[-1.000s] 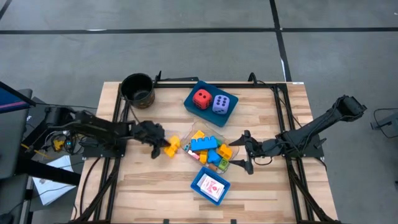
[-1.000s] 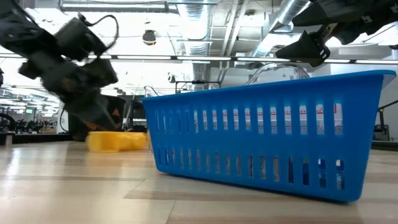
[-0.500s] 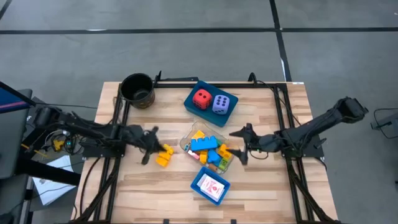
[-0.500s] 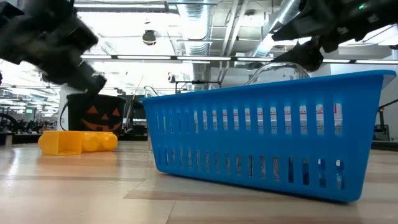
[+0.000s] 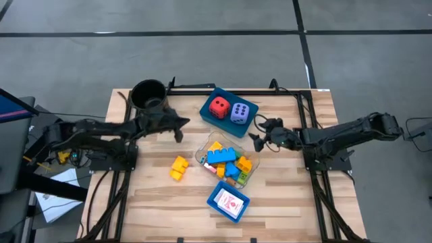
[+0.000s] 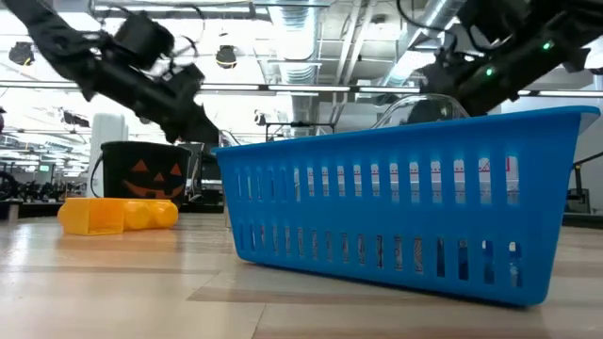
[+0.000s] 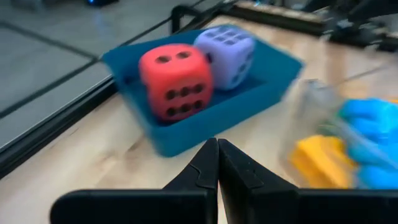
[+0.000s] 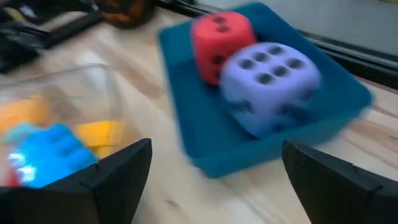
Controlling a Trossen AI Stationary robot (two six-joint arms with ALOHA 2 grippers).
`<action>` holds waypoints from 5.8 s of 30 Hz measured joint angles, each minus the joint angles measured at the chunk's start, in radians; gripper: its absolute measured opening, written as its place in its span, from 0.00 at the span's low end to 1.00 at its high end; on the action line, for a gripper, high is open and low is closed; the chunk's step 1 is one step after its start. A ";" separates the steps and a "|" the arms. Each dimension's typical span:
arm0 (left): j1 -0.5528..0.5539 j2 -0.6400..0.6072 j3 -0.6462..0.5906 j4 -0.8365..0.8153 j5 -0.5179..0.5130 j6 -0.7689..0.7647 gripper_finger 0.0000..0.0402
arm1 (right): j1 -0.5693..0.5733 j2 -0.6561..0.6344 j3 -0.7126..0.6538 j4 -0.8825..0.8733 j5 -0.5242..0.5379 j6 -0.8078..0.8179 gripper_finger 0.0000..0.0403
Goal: Pick & Place Toys
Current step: Adjust the ocean blue bin, then adjust the transparent bin
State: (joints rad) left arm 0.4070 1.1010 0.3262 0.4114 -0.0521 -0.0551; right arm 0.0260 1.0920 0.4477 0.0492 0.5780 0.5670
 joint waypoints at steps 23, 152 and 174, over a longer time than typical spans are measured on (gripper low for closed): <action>-0.087 0.195 0.030 0.062 -0.036 -0.012 0.00 | -0.220 0.168 0.285 -0.222 -0.372 -0.216 0.04; -0.087 0.194 -0.009 0.023 -0.048 -0.031 0.00 | 0.093 0.759 0.984 -0.854 -0.323 -0.171 0.00; -0.087 0.194 -0.009 0.044 -0.048 -0.038 0.00 | 0.070 0.744 0.899 -0.962 -0.252 -0.027 0.00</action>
State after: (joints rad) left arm 0.3199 1.2949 0.3172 0.4557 -0.0998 -0.0929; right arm 0.0964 1.8357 1.3464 -0.9125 0.3256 0.5400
